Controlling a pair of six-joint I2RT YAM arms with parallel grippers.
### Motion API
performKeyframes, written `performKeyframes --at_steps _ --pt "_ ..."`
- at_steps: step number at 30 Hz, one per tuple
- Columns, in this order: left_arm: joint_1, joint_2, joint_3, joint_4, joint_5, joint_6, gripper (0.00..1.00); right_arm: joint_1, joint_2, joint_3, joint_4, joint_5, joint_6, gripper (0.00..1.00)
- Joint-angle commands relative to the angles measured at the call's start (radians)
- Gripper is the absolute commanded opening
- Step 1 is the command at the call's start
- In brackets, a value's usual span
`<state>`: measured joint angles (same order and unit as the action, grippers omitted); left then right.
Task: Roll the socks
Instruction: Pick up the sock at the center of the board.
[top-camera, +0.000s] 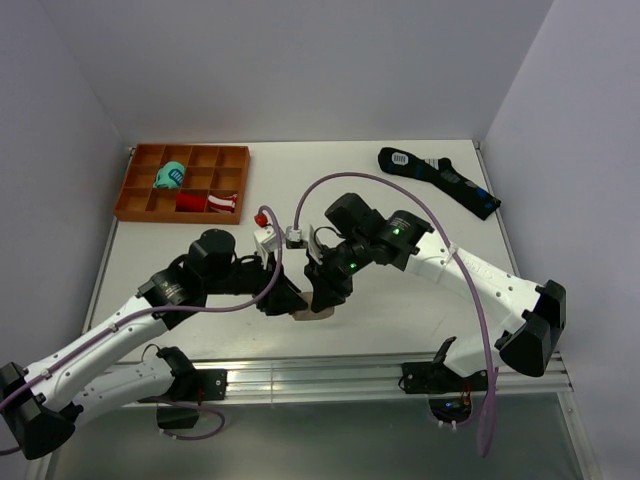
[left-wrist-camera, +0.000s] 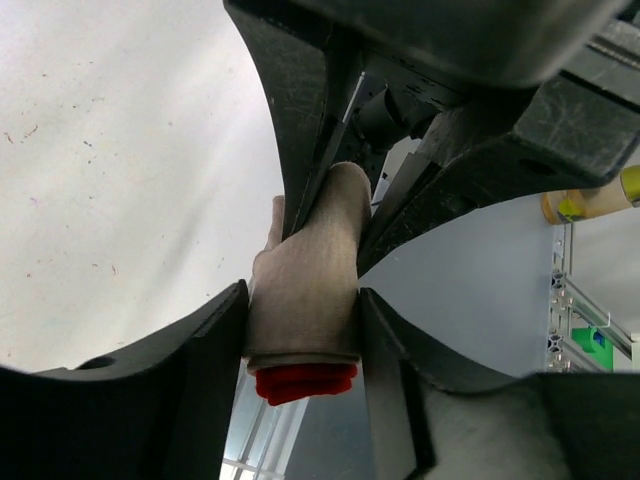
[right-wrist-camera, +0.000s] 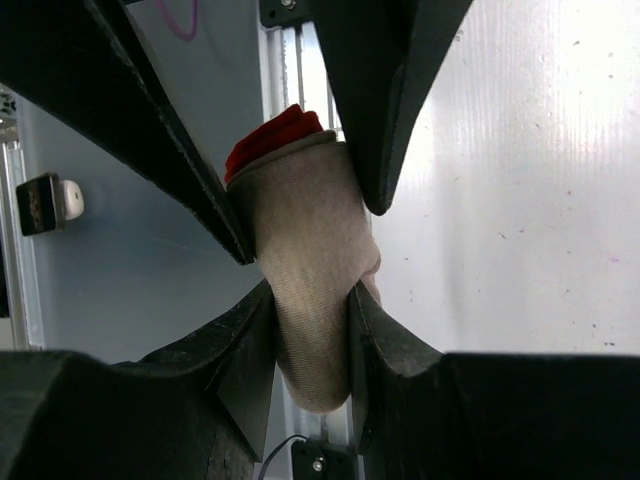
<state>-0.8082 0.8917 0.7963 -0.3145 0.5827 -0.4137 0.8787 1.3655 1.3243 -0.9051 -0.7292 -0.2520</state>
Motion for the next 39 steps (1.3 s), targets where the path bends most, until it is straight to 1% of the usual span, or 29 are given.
performKeyframes --at_steps 1,2,4,5,6,8,18,19,20,21,22,23,24,27,29,32,39 --pt "-0.005 0.018 -0.017 -0.032 0.019 0.010 0.52 -0.014 -0.023 0.076 0.095 -0.029 0.020 0.00" --pt "-0.003 0.021 -0.016 -0.029 0.022 0.010 0.47 -0.017 -0.026 0.076 0.098 -0.029 0.023 0.00" --pt "-0.003 0.027 -0.014 -0.029 0.026 0.012 0.35 -0.018 -0.028 0.076 0.109 -0.027 0.033 0.00" --pt "-0.003 0.029 -0.014 -0.029 0.032 0.010 0.31 -0.018 -0.028 0.078 0.110 -0.027 0.034 0.00" --pt "-0.003 0.030 -0.014 -0.029 0.029 0.009 0.15 -0.021 -0.028 0.076 0.112 -0.024 0.039 0.00" --pt "-0.003 0.027 -0.014 -0.026 0.034 0.007 0.00 -0.021 -0.029 0.072 0.126 -0.022 0.042 0.00" --pt "-0.003 0.003 -0.042 0.037 0.071 -0.046 0.00 -0.027 -0.037 0.033 0.178 -0.022 0.065 0.00" --pt "-0.003 0.007 -0.036 0.034 0.075 -0.045 0.01 -0.027 -0.036 0.035 0.175 -0.025 0.062 0.00" --pt "-0.003 0.010 -0.031 0.028 0.053 -0.046 0.10 -0.027 -0.036 0.035 0.173 -0.027 0.060 0.00" --pt "-0.003 0.000 -0.029 0.035 0.034 -0.054 0.32 -0.029 -0.036 0.035 0.170 -0.029 0.056 0.00" --pt "-0.003 -0.011 -0.032 0.041 0.017 -0.059 0.42 -0.027 -0.042 0.033 0.170 -0.029 0.056 0.00" --pt "-0.002 -0.025 -0.035 0.052 -0.006 -0.075 0.55 -0.027 -0.046 0.029 0.176 -0.024 0.057 0.00" --pt "0.004 -0.058 -0.043 0.066 -0.030 -0.089 0.64 -0.029 -0.054 0.017 0.181 -0.027 0.057 0.00" --pt "0.058 -0.102 -0.087 0.130 0.000 -0.138 0.67 -0.033 -0.078 -0.008 0.189 -0.036 0.062 0.00" --pt "0.093 -0.105 -0.098 0.152 0.022 -0.152 0.65 -0.034 -0.091 -0.016 0.186 -0.036 0.060 0.00" --pt "0.104 -0.096 -0.091 0.147 0.029 -0.149 0.63 -0.032 -0.082 -0.007 0.158 -0.041 0.048 0.00" --pt "0.104 -0.080 -0.080 0.176 0.054 -0.154 0.60 -0.033 -0.071 -0.002 0.157 -0.058 0.040 0.00"
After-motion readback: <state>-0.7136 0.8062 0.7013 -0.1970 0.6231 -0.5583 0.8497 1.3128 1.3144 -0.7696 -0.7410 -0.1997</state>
